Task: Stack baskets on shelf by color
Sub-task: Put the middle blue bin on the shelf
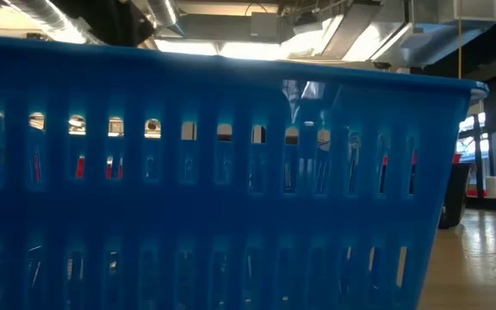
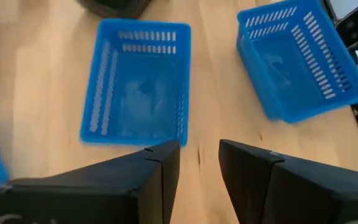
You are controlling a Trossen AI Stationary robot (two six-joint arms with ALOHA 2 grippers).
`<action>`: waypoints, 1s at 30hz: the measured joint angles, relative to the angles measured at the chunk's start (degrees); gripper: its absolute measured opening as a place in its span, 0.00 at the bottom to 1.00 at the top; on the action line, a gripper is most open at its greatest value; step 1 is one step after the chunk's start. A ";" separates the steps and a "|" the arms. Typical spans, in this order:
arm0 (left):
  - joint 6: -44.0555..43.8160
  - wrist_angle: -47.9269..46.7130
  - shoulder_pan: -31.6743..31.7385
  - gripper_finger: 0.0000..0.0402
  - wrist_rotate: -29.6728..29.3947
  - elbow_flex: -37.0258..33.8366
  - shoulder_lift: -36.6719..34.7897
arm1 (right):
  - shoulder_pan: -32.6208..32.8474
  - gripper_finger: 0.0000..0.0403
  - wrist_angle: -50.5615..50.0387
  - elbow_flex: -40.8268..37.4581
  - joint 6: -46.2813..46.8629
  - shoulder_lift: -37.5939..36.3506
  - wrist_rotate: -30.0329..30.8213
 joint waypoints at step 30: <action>-2.36 14.54 0.96 0.26 -2.02 0.00 20.69 | 5.23 0.21 -0.40 0.00 -1.57 -3.08 -0.40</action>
